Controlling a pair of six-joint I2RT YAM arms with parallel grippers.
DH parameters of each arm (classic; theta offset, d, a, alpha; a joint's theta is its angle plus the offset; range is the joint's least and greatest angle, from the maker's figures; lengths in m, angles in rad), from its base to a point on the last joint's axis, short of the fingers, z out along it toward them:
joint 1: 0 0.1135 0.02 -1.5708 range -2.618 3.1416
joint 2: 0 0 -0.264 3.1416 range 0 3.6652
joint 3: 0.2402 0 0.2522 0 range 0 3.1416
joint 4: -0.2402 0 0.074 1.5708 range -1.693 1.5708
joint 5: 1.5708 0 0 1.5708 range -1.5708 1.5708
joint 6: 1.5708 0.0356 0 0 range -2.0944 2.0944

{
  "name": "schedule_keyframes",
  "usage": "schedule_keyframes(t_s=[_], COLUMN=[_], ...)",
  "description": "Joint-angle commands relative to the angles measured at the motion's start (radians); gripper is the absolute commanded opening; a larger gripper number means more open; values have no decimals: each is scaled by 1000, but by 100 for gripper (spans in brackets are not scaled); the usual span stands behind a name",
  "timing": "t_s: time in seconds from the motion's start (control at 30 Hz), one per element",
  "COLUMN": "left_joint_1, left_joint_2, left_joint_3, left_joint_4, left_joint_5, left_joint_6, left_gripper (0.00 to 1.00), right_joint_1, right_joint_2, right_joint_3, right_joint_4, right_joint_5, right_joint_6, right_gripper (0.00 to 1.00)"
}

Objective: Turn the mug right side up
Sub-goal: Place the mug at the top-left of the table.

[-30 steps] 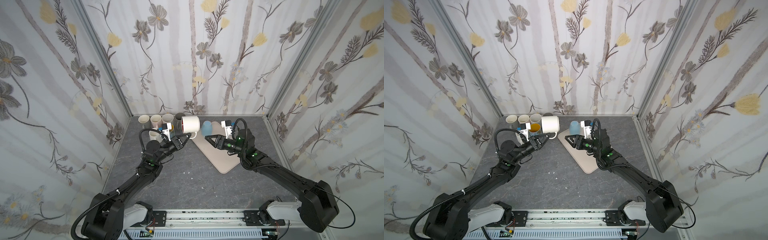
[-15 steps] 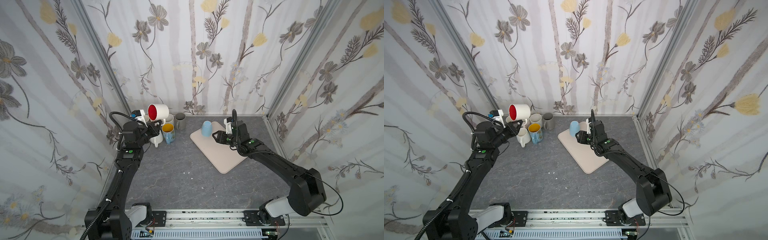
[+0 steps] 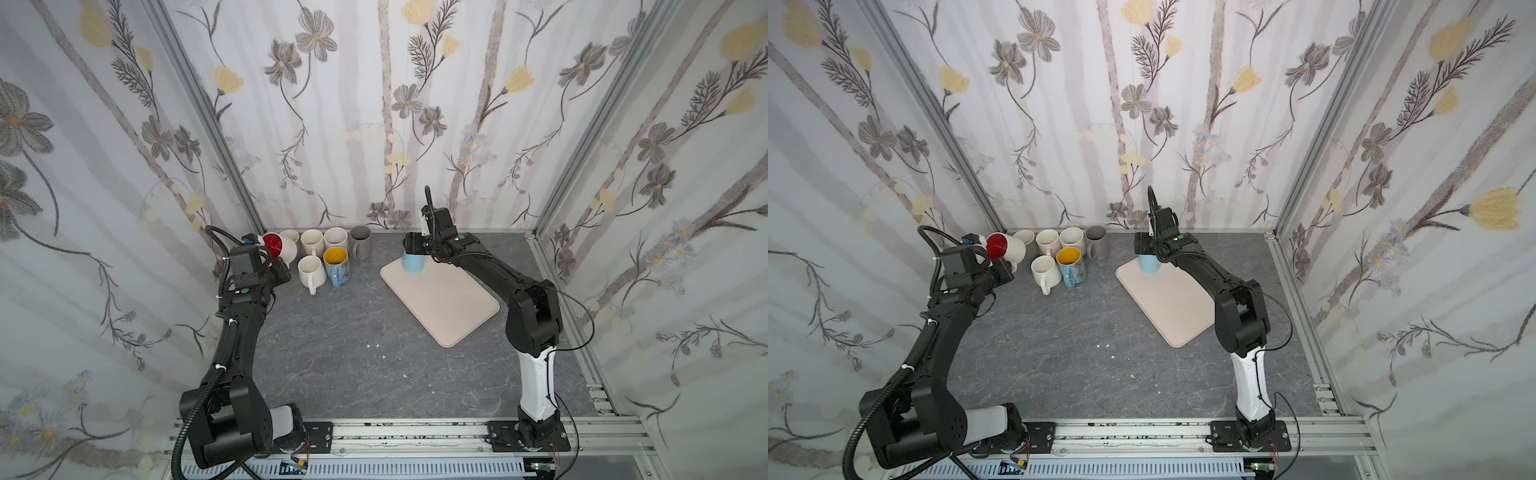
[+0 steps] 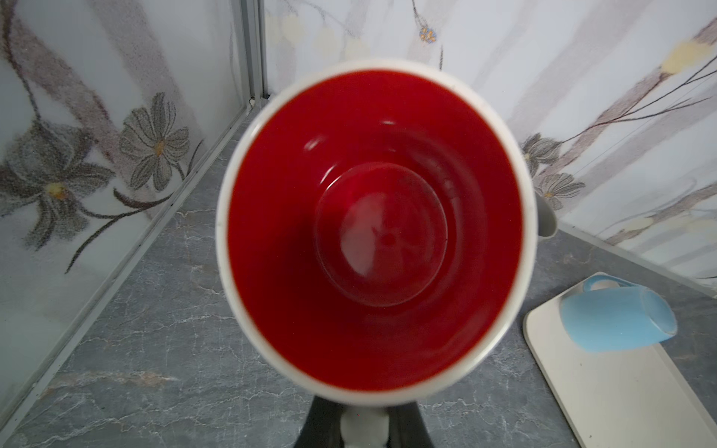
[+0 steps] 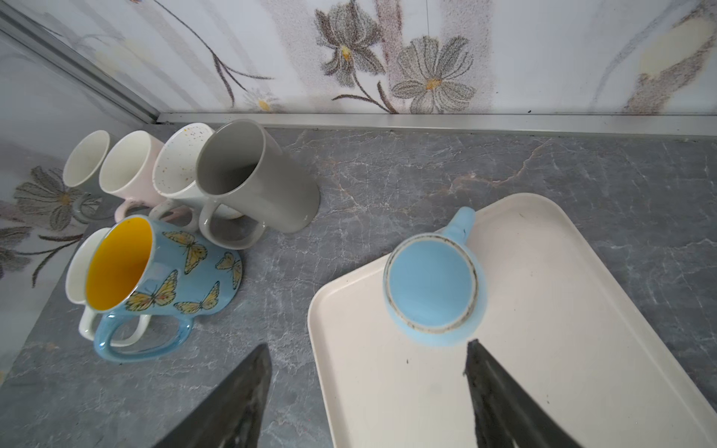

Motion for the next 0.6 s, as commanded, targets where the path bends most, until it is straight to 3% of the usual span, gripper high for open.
schedule_keyframes(t_s=[0.0, 0.2, 0.33, 0.57], left_joint_1=[10, 17, 18, 23], left_joint_2=[34, 109, 159, 253], left_joint_3=[33, 48, 43, 32], left_joint_4=[38, 35, 47, 114], left_joint_5=[-34, -61, -85, -95], left_joint_6=[82, 125, 148, 151], left_gripper=[0, 0, 0, 0], right_joint_1=[-9, -38, -60, -74], right_joint_2=[67, 210, 254, 271], right_joint_3=[90, 252, 268, 268], right_joint_4=[-36, -80, -83, -115], right_joint_5=[32, 29, -31, -111], right_joint_6=[-36, -58, -59, -61], right_gripper=[79, 81, 81, 71])
